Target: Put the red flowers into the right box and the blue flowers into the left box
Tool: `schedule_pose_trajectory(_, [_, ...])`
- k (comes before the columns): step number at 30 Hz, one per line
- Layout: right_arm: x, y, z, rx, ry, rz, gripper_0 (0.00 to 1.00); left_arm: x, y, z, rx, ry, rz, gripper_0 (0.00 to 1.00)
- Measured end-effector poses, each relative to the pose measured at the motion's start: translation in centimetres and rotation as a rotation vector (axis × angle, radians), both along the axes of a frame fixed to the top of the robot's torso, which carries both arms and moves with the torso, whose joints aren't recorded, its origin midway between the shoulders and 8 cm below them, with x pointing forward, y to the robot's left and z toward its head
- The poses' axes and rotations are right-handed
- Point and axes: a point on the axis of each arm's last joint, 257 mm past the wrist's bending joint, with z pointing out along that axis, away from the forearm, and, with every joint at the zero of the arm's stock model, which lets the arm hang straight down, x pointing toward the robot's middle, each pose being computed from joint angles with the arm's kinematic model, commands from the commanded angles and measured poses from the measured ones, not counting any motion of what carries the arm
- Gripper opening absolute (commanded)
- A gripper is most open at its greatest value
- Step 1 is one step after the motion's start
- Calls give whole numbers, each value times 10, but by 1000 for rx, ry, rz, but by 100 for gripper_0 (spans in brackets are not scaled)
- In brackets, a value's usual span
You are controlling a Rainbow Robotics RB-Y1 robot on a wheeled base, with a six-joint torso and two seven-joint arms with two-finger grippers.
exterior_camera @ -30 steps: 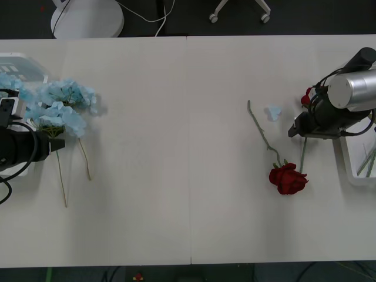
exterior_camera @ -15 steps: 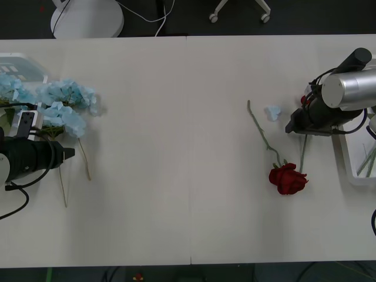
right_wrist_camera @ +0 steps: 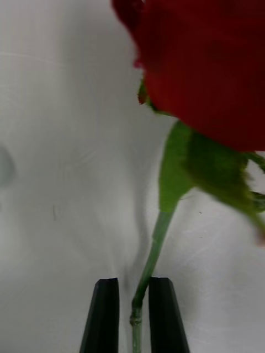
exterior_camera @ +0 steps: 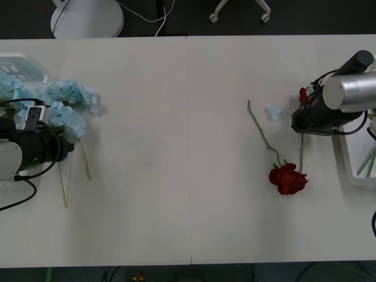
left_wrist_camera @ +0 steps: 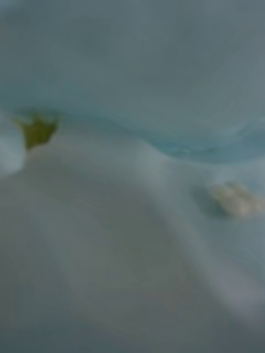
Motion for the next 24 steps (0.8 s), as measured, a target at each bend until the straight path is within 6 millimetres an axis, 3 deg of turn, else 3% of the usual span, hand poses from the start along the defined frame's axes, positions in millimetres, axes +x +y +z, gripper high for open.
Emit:
schedule_pose_trajectory(1, [-1,-1,-1,0,2,-3,0,0,1,-2,12,4,0,58])
schedule_pose_trajectory(4, [-1,-2,-2,1,4,-6,0,2,2,-9,41,14,-7,10])
schedule_pose_trajectory(5, [-1,-2,-2,3,5,-6,0,2,2,-10,50,14,-11,0])
schedule_pose_trajectory(10, [-1,3,-1,21,4,-6,0,2,0,-14,59,19,-15,0])
schedule_pose_trajectory(15, [0,25,10,132,12,-14,0,2,-1,-13,57,16,-16,0])
schedule_pose_trajectory(18, [-3,33,28,207,39,-22,0,3,-10,-9,37,10,-27,0])
schedule_pose_trajectory(21, [3,38,60,294,21,-28,0,-1,-32,2,-5,16,-60,0])
schedule_pose_trajectory(24, [13,23,97,325,-26,-35,0,-6,-48,23,-33,21,-89,0])
